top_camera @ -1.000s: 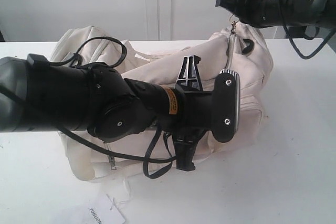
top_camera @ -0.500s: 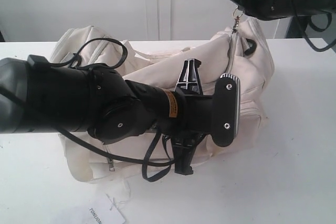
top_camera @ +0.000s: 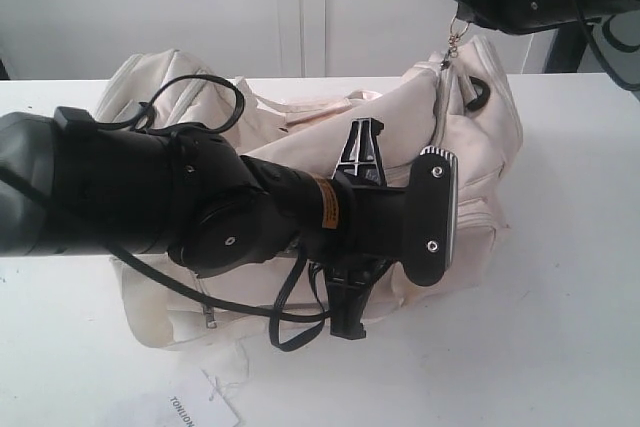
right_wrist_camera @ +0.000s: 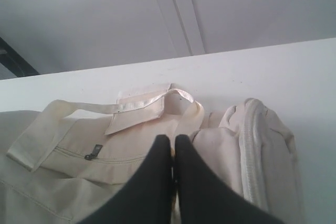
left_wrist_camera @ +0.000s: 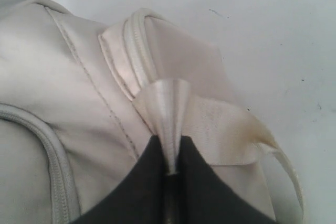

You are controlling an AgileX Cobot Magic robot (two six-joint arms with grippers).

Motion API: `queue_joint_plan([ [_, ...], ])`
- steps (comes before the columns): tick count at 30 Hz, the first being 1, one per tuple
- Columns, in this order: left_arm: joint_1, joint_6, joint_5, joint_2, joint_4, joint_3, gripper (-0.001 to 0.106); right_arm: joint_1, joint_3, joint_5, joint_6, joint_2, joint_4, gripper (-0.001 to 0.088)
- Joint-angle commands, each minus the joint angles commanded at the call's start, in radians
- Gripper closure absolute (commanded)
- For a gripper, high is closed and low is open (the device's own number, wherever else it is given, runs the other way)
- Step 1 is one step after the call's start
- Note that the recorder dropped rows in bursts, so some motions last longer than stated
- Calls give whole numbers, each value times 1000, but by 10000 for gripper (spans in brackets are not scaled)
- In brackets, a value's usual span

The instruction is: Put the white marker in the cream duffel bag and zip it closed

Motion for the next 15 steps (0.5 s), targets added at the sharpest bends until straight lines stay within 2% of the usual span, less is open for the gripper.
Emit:
queue_joint_plan([
  [8,0,0,0,0,0,0,1053,43,0,39,-103,0,2,868],
  [15,0,0,0,0,0,0,1053,81,0,28,-105,0,2,868],
])
